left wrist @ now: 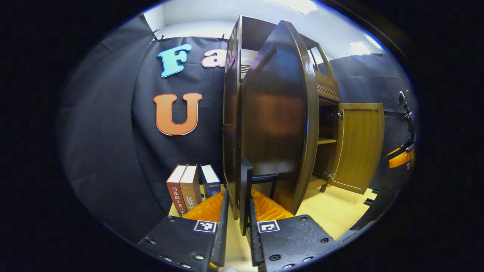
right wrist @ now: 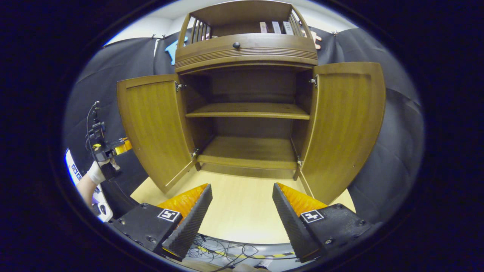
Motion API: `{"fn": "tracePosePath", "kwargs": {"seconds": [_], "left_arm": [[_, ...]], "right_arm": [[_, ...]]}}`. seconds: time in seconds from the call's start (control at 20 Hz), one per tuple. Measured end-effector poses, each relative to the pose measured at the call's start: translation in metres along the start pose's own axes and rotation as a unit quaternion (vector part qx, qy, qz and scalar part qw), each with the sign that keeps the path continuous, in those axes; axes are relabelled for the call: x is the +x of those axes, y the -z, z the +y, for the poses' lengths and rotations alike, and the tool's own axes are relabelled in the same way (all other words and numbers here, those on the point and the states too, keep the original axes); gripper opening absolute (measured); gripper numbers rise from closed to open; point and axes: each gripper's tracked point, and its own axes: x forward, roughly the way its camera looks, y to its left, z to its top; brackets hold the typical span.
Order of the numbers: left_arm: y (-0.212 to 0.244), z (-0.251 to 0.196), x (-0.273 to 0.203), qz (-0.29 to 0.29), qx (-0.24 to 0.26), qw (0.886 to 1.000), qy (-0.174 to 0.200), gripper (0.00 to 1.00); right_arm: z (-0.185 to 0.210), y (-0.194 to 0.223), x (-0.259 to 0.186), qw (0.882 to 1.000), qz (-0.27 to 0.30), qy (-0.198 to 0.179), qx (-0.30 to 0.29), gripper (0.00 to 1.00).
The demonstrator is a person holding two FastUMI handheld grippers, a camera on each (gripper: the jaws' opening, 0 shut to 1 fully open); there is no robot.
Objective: Open the right door of the double-door shoe cabinet with the right hand, and open the left door with the left hand.
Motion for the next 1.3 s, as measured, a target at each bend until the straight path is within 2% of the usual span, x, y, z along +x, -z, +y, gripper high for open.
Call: {"fn": "tracePosePath", "kwargs": {"seconds": [0.05, 0.3, 0.45, 0.5, 0.55, 0.6, 0.65, 0.7, 0.75, 0.8, 1.05, 1.3], "left_arm": [[0.001, 0.005, -0.005, 0.002, 0.002, 1.0, -0.006, 0.41], [0.002, 0.025, -0.046, 0.025, -0.016, 0.998, -0.063, 1.0], [-0.021, 0.018, -0.075, 0.007, -0.023, 0.994, -0.109, 0.95], [-0.03, 0.013, -0.081, -0.002, -0.023, 0.992, -0.125, 1.0], [-0.037, 0.006, -0.086, -0.006, -0.026, 0.99, -0.138, 1.0], [-0.044, -0.003, -0.089, -0.008, -0.026, 0.989, -0.146, 1.0], [-0.052, -0.014, -0.09, -0.011, -0.019, 0.988, -0.152, 0.92], [-0.06, -0.024, -0.09, -0.013, -0.012, 0.988, -0.155, 0.95], [-0.068, -0.036, -0.09, -0.015, -0.009, 0.987, -0.157, 0.84], [-0.074, -0.052, -0.087, -0.017, -0.007, 0.988, -0.151, 0.95], [-0.093, -0.113, -0.074, -0.022, 0.004, 0.989, -0.147, 0.95], [-0.086, -0.162, -0.058, -0.011, 0.023, 0.99, -0.135, 0.95]], "right_arm": [[-0.001, -0.001, 0.0, 1.0, -0.001, 0.001, 0.0, 1.0], [-0.009, -0.007, -0.002, 1.0, -0.01, 0.008, 0.004, 1.0], [-0.019, -0.014, 0.0, 0.999, -0.026, 0.026, -0.003, 1.0], [-0.021, -0.019, -0.001, 0.999, -0.033, 0.03, -0.005, 1.0], [-0.024, -0.022, -0.001, 0.999, -0.04, 0.035, -0.004, 1.0], [-0.025, -0.028, -0.003, 0.998, -0.046, 0.035, -0.004, 1.0], [-0.026, -0.033, -0.003, 0.998, -0.055, 0.037, -0.003, 1.0], [-0.027, -0.039, -0.006, 0.997, -0.062, 0.036, -0.002, 1.0], [-0.026, -0.042, -0.007, 0.997, -0.071, 0.032, 0.0, 1.0], [-0.025, -0.048, -0.008, 0.997, -0.077, 0.031, 0.003, 1.0], [-0.036, -0.062, -0.015, 0.994, -0.101, 0.039, 0.006, 1.0], [-0.053, -0.073, -0.017, 0.991, -0.123, 0.053, 0.022, 1.0]]}}
